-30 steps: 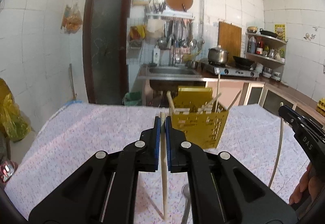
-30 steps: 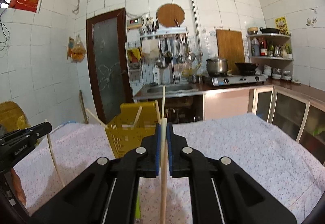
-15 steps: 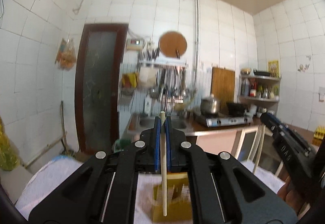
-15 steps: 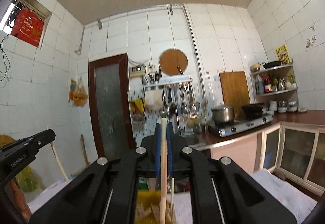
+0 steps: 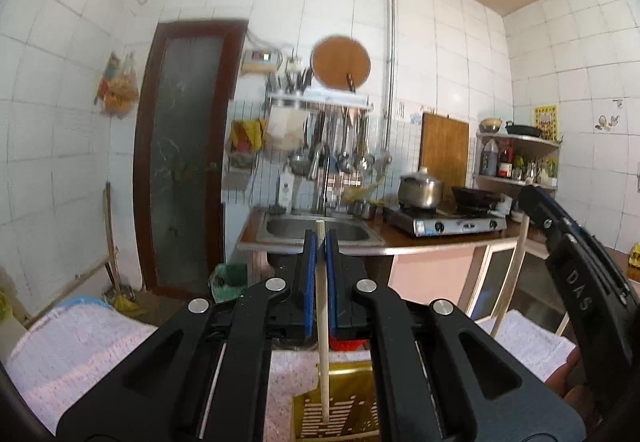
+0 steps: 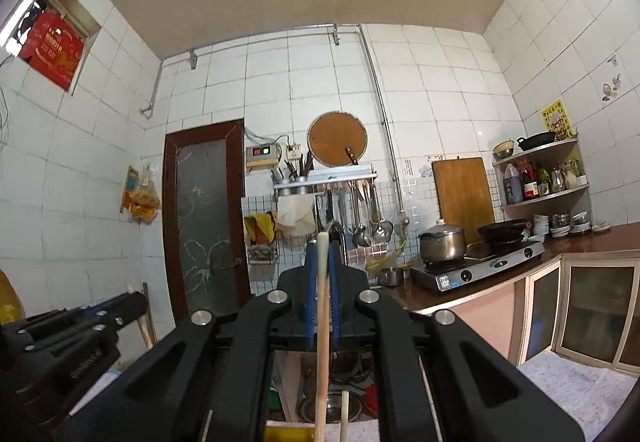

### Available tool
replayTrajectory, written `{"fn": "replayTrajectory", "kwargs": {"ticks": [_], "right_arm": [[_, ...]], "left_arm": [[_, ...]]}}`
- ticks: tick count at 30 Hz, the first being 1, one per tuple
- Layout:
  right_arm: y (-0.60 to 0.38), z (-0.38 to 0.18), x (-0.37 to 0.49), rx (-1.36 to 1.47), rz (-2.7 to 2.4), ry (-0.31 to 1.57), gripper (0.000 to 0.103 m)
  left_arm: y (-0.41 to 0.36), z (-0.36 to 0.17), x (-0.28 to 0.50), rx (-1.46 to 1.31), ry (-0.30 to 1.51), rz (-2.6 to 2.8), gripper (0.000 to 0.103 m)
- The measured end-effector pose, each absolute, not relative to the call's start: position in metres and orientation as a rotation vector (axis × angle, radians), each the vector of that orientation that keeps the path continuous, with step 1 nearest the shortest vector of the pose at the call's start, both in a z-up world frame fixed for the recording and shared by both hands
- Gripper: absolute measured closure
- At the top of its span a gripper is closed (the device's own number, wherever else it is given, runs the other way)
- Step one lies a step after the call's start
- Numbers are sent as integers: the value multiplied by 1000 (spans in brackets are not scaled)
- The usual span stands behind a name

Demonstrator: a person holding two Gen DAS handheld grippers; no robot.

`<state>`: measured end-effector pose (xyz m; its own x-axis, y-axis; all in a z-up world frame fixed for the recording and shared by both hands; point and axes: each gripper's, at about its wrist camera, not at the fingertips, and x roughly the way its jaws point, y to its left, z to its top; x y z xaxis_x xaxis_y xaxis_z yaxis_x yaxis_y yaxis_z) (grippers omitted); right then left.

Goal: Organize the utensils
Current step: 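Lift both chopsticks and lower them into the yellow holder, then open both tools and move them back over the spoon and fork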

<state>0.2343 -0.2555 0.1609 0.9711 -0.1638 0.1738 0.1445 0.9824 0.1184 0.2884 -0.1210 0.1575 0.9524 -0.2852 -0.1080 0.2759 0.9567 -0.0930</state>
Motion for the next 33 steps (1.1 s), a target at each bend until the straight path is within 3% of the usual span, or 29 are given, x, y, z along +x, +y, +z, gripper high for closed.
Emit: {"fn": "replayTrajectory", "kwargs": {"ticks": [12, 14, 15, 16, 18, 22, 25, 33], "right_arm": [[-280, 124, 253, 112, -152, 31, 96], [-286, 127, 251, 119, -169, 82, 93], [-290, 130, 248, 131, -173, 106, 73], [-294, 134, 242, 145, -178, 111, 46], [-298, 140, 229, 149, -193, 103, 44], [-302, 155, 197, 148, -199, 154, 36], [-300, 154, 173, 145, -198, 207, 31], [-283, 100, 125, 126, -158, 349, 31]], "left_arm": [[-117, 126, 296, -51, 265, -309, 96], [-109, 129, 296, -69, 303, -308, 86], [-103, 133, 294, -83, 317, -300, 73], [-96, 137, 291, -100, 329, -291, 55], [-82, 146, 283, -130, 333, -274, 35], [-58, 160, 257, -121, 345, -235, 11], [-43, 162, 232, -99, 358, -208, 5], [-15, 107, 185, -51, 482, -170, 5]]}}
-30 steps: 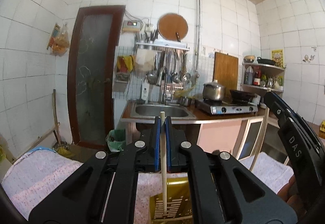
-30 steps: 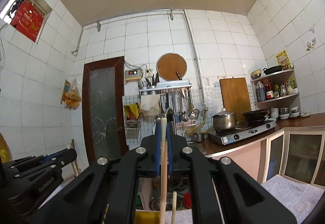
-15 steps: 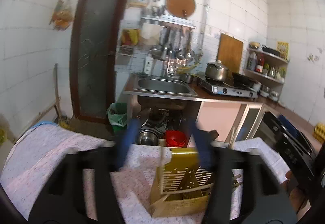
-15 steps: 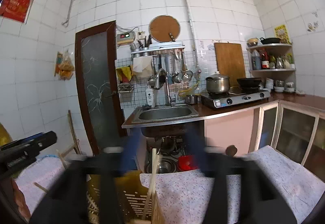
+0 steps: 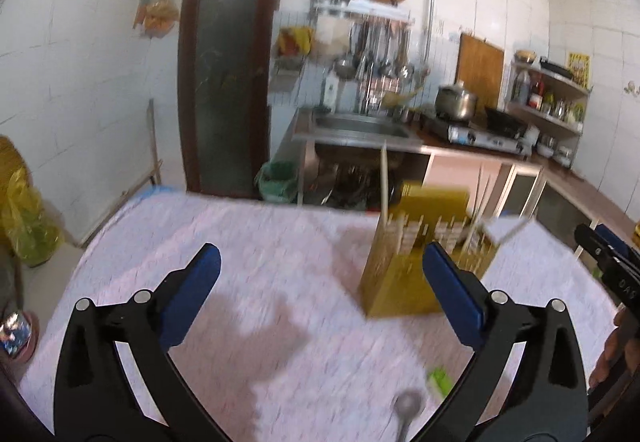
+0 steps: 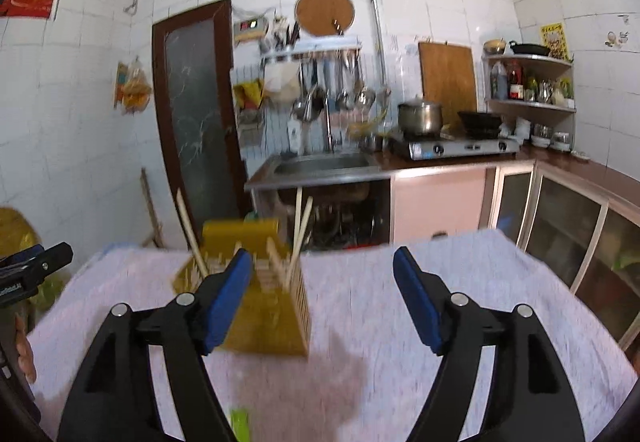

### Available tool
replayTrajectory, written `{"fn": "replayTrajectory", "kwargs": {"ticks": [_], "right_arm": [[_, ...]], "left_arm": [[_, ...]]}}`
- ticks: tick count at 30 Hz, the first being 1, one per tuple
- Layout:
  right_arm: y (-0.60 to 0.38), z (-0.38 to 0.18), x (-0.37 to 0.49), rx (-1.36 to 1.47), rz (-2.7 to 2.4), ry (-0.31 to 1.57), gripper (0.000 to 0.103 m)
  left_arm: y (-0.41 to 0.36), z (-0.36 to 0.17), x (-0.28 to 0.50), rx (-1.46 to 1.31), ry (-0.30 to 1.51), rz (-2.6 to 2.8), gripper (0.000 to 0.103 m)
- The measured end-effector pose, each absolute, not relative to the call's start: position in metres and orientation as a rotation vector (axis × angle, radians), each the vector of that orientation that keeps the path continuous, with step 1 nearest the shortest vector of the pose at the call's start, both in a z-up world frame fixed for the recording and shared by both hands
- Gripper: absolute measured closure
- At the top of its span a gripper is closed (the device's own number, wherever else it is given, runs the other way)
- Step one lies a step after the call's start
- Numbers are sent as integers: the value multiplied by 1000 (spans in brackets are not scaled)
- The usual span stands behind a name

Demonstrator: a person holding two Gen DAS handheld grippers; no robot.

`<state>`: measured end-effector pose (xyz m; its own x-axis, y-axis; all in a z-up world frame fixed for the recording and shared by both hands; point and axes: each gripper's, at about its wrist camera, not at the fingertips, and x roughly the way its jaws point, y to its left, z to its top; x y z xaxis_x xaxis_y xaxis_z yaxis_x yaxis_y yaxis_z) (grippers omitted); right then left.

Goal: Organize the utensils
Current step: 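Open both tools and move them back over the spoon and fork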

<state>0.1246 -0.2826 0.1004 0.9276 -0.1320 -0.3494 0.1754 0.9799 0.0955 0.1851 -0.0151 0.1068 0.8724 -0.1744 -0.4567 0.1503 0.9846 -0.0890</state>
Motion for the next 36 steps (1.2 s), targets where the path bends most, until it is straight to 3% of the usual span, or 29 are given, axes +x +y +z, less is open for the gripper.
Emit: {"fn": "replayTrajectory", "kwargs": {"ticks": [13, 33, 36], "right_arm": [[-254, 2, 101, 127, -123, 549, 31], [-216, -38, 138, -6, -28, 774, 31], [-210, -44, 143, -29, -12, 815, 36]], "left_arm": [[-11, 5, 156, 6, 662, -158, 5], [-29, -46, 175, 44, 849, -189, 5], [-27, -48, 177, 41, 864, -185, 5]]}}
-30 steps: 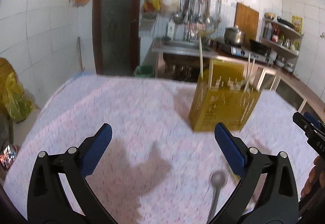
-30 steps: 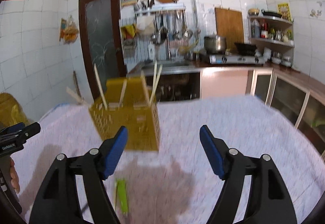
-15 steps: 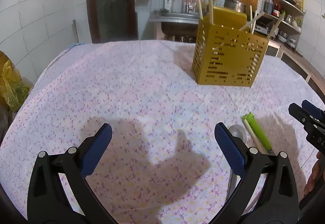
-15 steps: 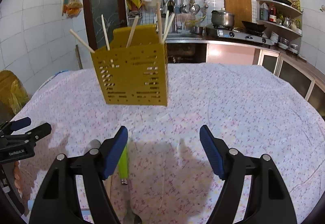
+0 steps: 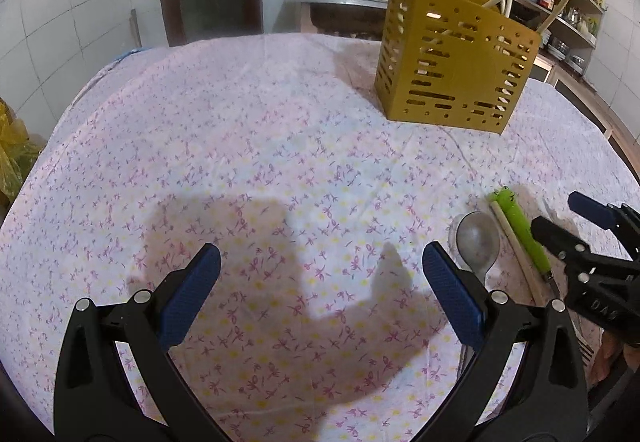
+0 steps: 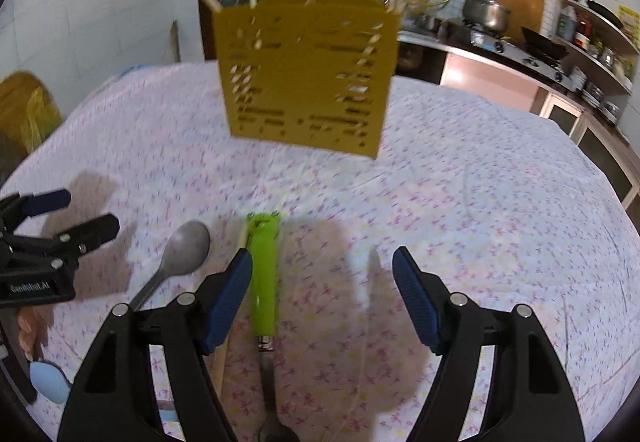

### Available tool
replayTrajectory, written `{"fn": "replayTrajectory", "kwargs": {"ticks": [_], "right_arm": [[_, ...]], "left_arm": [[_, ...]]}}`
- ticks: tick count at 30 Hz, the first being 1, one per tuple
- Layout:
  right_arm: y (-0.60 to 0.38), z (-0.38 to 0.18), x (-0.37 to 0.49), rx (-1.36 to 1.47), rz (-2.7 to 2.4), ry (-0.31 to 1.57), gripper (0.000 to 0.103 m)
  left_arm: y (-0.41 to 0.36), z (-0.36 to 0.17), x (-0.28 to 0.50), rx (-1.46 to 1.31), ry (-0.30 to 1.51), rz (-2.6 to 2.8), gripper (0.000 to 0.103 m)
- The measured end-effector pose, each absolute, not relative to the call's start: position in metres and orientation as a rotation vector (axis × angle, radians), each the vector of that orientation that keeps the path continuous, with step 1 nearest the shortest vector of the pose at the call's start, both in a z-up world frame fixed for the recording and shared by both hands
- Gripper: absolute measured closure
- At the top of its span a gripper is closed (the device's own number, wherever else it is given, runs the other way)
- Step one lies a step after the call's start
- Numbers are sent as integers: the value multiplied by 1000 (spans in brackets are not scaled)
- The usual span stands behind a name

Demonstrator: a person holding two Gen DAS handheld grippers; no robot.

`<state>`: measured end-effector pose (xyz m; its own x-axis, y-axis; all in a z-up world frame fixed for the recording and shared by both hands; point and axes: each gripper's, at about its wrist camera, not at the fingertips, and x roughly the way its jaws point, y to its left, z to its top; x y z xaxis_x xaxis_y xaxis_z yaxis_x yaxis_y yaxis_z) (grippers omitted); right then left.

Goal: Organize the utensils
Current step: 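Open both tools and move them back over the spoon and fork, then close the left tool on the metal spoon while the right tool grasps the green frog fork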

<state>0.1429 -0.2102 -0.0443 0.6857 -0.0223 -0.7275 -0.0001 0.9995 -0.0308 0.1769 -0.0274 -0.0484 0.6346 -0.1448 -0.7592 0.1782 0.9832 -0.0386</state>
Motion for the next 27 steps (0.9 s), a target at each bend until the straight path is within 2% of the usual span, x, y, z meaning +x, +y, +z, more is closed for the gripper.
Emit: {"fn": "replayTrajectory", "kwargs": {"ticks": [1, 3, 6, 8, 9, 10, 12, 24, 27], "right_arm": [[-209, -47, 146, -28, 3, 836, 43], [-208, -48, 150, -11, 21, 856, 48], [-204, -53, 158, -6, 41, 904, 64], [-202, -53, 161, -9, 43, 914, 66], [-201, -52, 162, -9, 48, 917, 70], [-201, -51, 162, -5, 59, 919, 79], [-203, -50, 160, 9, 59, 917, 87], [-261, -49, 125, 108, -39, 916, 87], [-269, -51, 122, 124, -51, 917, 87]], "left_arm": [[-28, -49, 177, 48, 866, -183, 5], [-29, -49, 177, 61, 868, -183, 5], [-33, -48, 175, 77, 872, -191, 5], [-36, -47, 174, 84, 878, -198, 5], [-37, -47, 173, 87, 880, -201, 5], [-38, -46, 173, 90, 882, -205, 5], [-42, -46, 172, 93, 889, -211, 5], [-91, -46, 169, 129, 928, -327, 6], [-106, -50, 169, 167, 929, -355, 14]]}}
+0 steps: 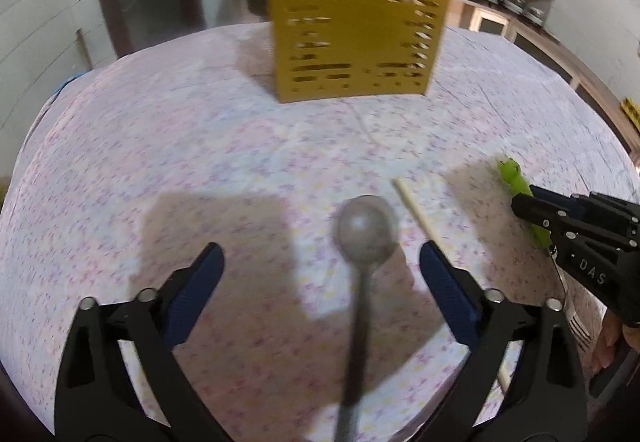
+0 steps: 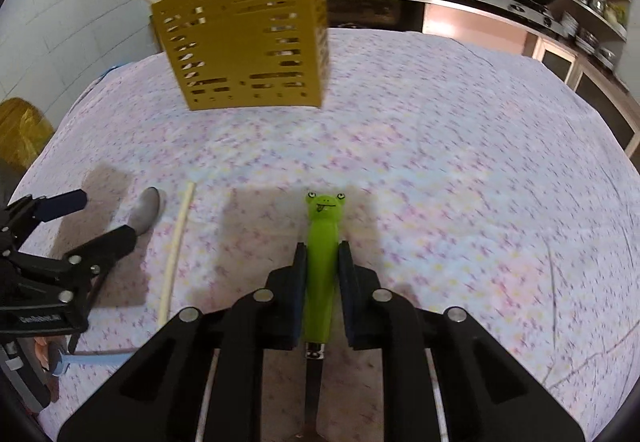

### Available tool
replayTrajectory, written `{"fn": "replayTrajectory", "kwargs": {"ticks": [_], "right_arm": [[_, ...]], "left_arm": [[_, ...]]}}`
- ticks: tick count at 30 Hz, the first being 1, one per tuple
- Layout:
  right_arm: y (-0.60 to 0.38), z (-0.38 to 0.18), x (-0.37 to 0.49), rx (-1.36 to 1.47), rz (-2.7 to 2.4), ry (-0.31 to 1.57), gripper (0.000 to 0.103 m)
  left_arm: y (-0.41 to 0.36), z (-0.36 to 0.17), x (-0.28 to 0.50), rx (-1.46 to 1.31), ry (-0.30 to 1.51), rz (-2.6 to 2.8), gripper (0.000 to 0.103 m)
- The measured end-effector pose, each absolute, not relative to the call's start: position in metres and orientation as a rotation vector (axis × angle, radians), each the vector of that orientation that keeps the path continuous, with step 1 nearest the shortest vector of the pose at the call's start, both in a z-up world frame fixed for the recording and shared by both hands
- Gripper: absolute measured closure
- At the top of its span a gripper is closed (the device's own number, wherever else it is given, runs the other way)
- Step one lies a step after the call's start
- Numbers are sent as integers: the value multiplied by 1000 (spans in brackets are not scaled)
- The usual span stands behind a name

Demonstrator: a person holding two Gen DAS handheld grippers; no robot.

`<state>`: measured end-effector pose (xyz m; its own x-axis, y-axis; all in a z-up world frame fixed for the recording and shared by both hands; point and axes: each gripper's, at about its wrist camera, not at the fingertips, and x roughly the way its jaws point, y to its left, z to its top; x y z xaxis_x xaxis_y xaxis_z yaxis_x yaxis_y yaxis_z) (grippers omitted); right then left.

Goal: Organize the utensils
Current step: 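Close the left tool on the metal spoon while the right tool grasps the green frog fork, then lift the spoon and fork and lower them into the yellow holder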

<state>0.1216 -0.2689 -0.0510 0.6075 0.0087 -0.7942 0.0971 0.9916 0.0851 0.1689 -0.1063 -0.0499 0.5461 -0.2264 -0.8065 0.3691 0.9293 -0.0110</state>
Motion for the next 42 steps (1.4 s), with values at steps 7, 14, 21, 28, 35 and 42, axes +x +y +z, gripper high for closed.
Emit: {"fn": "replayTrajectory", "kwargs": {"ticks": [7, 14, 21, 28, 35, 42], "right_arm": [[-271, -52, 123, 129, -60, 923, 87], [-272, -52, 130, 141, -60, 939, 87], [-267, -51, 138, 102, -76, 976, 87], [-265, -44, 127, 120, -89, 909, 87], [-256, -18, 112, 133, -85, 761, 87], [-252, 9, 101, 141, -89, 606, 87]], "left_arm": [[-118, -58, 175, 158, 955, -372, 42], [-121, -56, 182, 136, 964, -366, 68], [-124, -56, 181, 146, 949, -360, 68], [-110, -40, 178, 124, 888, -327, 68], [-83, -7, 170, 88, 770, -262, 68], [-53, 19, 164, 33, 678, -201, 68]]}}
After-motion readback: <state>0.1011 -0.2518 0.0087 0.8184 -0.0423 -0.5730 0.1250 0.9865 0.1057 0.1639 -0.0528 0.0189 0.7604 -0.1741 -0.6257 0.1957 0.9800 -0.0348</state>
